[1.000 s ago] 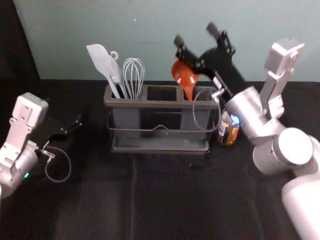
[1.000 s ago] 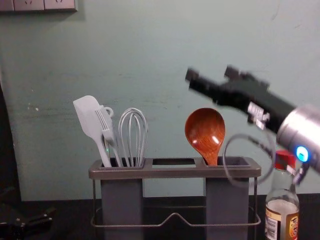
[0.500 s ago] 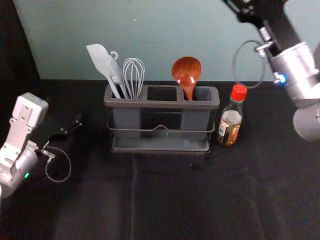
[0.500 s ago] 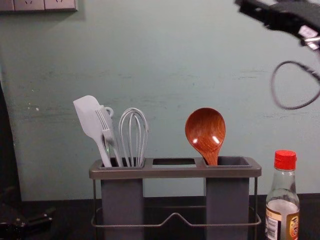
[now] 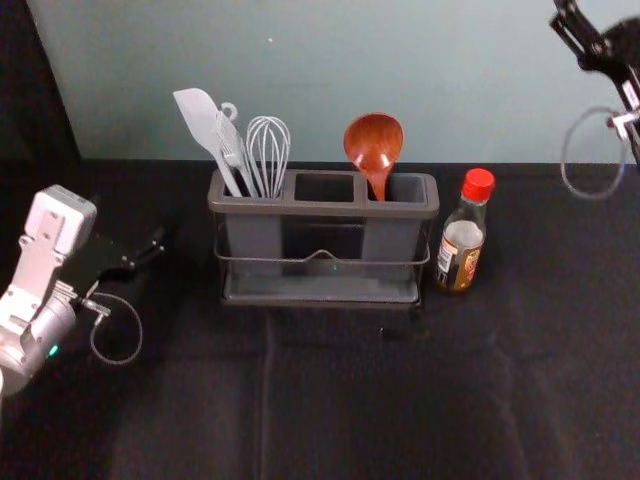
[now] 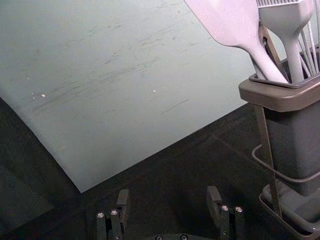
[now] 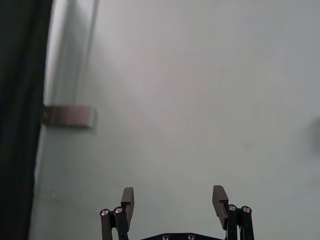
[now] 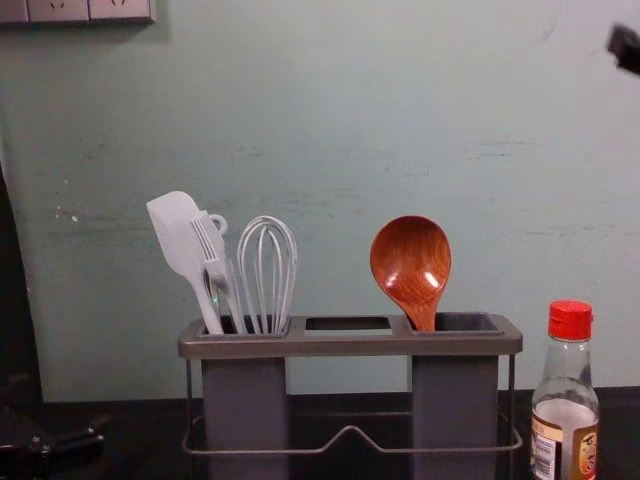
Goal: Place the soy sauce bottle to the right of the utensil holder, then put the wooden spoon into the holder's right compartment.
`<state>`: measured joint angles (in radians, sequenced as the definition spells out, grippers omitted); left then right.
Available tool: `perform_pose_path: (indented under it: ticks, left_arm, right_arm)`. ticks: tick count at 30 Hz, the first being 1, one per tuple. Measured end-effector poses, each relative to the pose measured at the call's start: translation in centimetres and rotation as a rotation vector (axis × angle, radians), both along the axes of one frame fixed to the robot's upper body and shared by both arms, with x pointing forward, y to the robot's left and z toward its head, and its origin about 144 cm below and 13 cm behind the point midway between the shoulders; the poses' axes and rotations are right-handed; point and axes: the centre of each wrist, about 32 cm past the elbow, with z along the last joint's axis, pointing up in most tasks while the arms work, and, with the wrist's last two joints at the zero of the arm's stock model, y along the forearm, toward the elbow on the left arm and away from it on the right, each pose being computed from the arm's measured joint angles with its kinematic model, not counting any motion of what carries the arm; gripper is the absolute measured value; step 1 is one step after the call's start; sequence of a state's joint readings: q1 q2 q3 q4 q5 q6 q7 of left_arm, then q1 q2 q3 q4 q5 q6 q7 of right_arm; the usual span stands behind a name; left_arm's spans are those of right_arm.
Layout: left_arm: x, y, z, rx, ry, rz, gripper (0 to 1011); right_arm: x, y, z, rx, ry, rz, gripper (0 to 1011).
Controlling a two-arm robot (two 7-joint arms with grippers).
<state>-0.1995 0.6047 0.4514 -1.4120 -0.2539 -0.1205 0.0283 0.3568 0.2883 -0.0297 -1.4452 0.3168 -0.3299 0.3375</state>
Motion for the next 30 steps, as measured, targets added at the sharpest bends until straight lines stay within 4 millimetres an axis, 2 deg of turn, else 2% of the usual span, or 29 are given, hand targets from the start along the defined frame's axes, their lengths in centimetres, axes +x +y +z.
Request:
perform_pose_path:
  ticks: [6,12,21,30]
  left_arm:
    - [0.0,0.0,0.0,0.000,0.000,0.000,1000]
    - [0.0,0.0,0.0,0.000,0.000,0.000,1000]
    - [0.0,0.0,0.0,0.000,0.000,0.000,1000]
    - [0.0,0.0,0.0,0.000,0.000,0.000,1000]
  right_arm:
    - [-1.6,-2.0,-2.9,-0.052,0.176,-0.099,1002]
    - [-2.4,-2.7,-4.6,-0.121,0.348,-0.168,1002]
    - [-2.5,-2.6,-6.9,-0.214,0.477,-0.189,1002]
    - [-2.0,-1.9,-8.2,-0.274,0.519,-0.169,1002]
